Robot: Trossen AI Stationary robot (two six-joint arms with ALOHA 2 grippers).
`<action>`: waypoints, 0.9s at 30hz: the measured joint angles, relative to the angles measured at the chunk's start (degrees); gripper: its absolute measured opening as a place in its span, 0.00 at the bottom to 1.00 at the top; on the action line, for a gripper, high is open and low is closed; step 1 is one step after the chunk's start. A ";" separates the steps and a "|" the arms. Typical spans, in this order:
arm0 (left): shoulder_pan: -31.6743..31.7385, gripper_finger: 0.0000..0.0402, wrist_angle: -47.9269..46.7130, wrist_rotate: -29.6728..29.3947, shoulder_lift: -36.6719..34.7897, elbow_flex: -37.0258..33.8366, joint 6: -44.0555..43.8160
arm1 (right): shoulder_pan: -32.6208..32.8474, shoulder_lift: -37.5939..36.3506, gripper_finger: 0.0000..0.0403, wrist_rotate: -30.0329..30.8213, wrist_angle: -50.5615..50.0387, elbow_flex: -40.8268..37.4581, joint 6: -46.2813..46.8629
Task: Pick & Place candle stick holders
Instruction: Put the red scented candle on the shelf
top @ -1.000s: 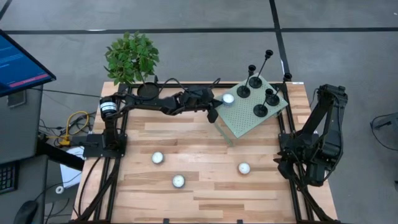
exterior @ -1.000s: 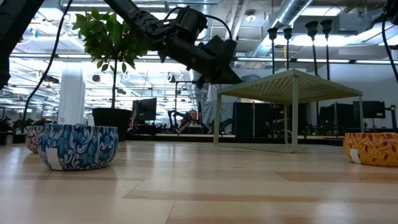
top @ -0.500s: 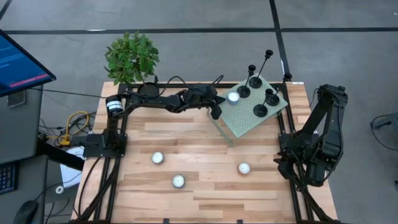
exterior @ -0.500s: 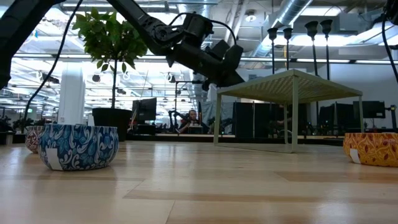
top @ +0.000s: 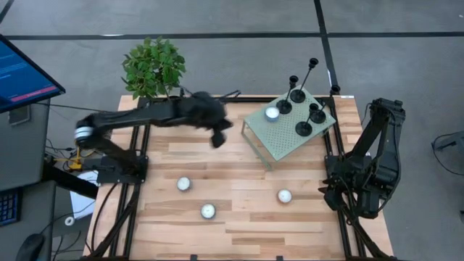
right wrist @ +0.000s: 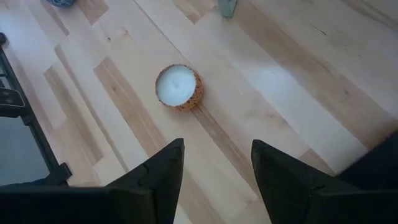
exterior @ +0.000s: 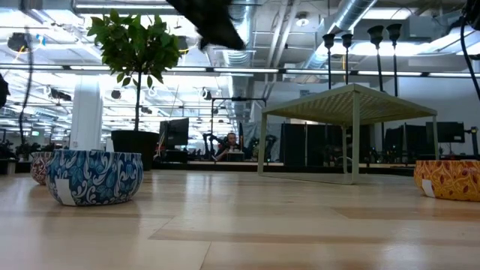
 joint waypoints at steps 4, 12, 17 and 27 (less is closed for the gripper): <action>-5.42 0.23 -15.92 -0.10 -9.89 0.00 -2.83 | 0.03 0.00 0.45 0.01 0.02 0.00 -0.98; -22.59 0.57 -37.67 -1.04 -18.77 -5.24 -21.71 | 0.03 0.00 0.45 0.46 0.15 0.00 -1.53; -28.04 0.71 -37.93 -6.23 -19.37 -13.68 -32.96 | 0.03 -0.02 0.45 3.19 0.20 0.00 -1.55; -28.90 0.82 -29.58 -6.15 -14.58 -27.37 -28.56 | 0.03 0.00 0.45 2.97 0.51 0.00 -1.51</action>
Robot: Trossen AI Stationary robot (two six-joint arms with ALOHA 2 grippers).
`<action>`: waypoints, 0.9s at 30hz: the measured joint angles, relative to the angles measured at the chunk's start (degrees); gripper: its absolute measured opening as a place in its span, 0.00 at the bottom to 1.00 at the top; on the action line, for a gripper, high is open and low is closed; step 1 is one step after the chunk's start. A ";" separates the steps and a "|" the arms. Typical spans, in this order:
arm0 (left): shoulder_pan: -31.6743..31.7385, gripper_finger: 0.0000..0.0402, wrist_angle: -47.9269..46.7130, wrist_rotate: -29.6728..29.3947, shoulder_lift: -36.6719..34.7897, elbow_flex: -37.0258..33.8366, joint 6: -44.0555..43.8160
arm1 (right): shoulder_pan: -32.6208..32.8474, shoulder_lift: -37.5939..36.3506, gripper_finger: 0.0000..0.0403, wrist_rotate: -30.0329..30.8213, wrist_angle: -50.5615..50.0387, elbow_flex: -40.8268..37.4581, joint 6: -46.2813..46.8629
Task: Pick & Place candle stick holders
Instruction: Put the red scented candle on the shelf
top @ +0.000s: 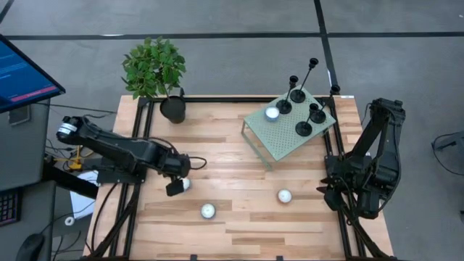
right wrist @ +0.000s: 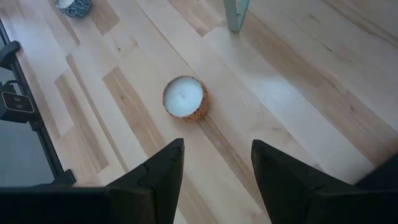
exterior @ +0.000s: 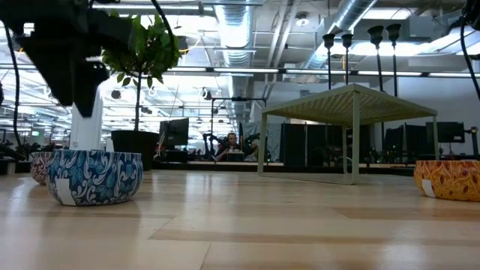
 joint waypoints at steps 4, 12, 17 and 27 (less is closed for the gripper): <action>0.08 0.85 3.09 -0.15 1.84 -1.31 1.53 | 0.00 0.00 0.45 -0.01 0.09 0.00 0.00; 0.06 0.86 5.96 -0.38 4.90 -1.37 10.10 | 0.00 0.00 0.45 -0.18 0.01 0.00 -0.02; 0.05 0.84 9.66 0.70 5.32 -1.35 4.09 | 0.00 0.00 0.45 -0.20 -0.10 0.00 -0.89; 5.42 0.87 9.51 14.59 5.65 -1.35 0.68 | 0.00 0.00 0.45 -0.22 0.27 0.00 -1.40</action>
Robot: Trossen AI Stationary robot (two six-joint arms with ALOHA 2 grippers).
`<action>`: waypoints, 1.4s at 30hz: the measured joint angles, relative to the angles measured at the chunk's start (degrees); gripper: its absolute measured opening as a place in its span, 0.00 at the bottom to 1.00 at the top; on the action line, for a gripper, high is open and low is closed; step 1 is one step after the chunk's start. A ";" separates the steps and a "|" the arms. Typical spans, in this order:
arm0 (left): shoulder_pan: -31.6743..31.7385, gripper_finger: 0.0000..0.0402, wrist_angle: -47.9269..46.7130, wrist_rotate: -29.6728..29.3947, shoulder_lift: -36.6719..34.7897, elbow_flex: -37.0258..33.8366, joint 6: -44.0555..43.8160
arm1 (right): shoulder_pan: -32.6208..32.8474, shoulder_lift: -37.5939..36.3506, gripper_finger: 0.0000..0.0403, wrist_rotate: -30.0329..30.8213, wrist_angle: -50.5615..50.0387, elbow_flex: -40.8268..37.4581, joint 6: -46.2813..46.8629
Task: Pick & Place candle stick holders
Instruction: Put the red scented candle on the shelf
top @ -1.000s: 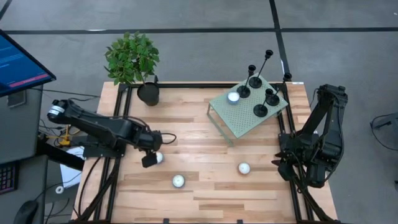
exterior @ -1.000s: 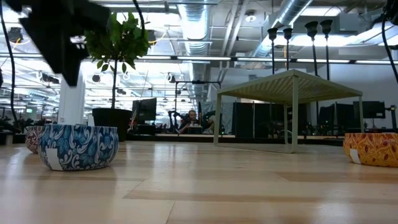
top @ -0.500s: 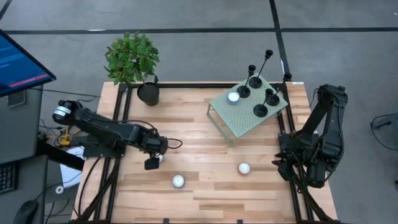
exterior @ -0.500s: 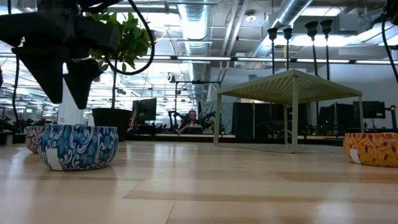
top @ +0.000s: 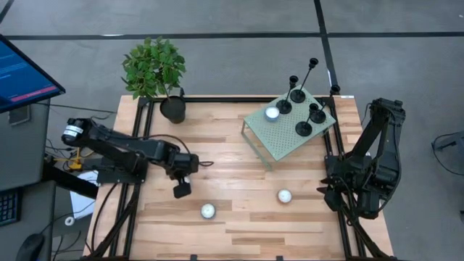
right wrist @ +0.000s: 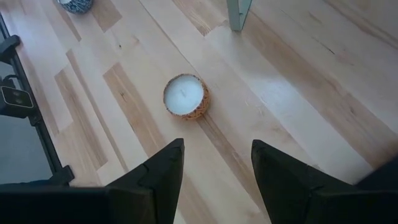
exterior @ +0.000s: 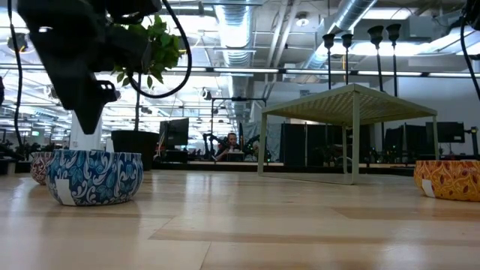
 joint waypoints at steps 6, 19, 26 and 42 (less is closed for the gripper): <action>4.27 0.91 -0.35 4.11 -1.55 0.02 -2.81 | 0.00 0.00 0.45 0.01 0.55 0.00 -0.11; 4.85 0.89 -3.49 0.46 -8.78 0.02 7.05 | 0.00 0.00 0.45 0.02 0.68 0.00 -0.13; 4.80 0.86 -3.39 0.01 -7.73 0.04 15.28 | 0.00 0.00 0.45 0.02 0.68 0.00 -0.11; 4.65 0.86 0.06 -1.45 1.25 0.04 18.60 | -0.04 0.00 0.45 0.17 -0.70 0.00 -0.04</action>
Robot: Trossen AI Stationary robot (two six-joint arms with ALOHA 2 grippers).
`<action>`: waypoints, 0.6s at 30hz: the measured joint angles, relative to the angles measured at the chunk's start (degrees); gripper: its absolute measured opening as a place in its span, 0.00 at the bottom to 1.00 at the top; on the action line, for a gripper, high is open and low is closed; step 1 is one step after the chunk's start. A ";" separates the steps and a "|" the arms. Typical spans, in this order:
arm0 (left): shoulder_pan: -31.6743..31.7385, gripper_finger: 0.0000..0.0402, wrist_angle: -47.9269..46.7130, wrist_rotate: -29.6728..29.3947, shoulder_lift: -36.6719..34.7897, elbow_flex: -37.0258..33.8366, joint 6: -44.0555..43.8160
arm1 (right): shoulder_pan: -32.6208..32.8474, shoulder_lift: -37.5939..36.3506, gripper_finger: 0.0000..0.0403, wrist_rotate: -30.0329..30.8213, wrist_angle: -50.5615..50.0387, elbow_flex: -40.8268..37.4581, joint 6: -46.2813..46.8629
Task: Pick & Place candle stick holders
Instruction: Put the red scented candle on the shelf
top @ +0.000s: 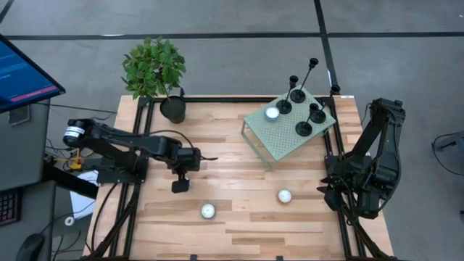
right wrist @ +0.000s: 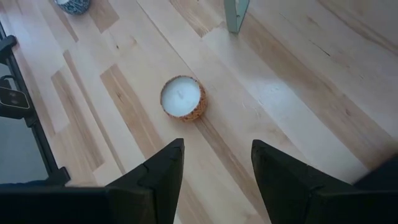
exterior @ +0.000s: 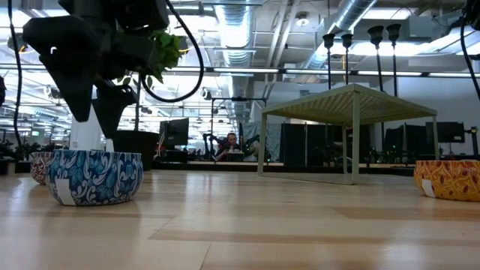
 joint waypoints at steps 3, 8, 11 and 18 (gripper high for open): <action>0.00 0.86 0.28 0.00 0.30 -0.18 -0.01 | 0.00 0.00 0.45 0.05 0.06 0.00 0.11; -0.55 0.86 3.21 0.09 -0.60 -4.32 -1.95 | 0.00 0.00 0.45 0.05 0.19 0.00 0.11; -0.55 0.86 4.17 -0.04 -0.87 -5.65 -2.00 | 0.00 0.00 0.45 0.06 0.23 0.00 0.11; -3.63 0.86 10.24 0.22 -0.93 -8.02 -2.18 | 0.00 0.00 0.45 0.03 0.22 0.00 0.52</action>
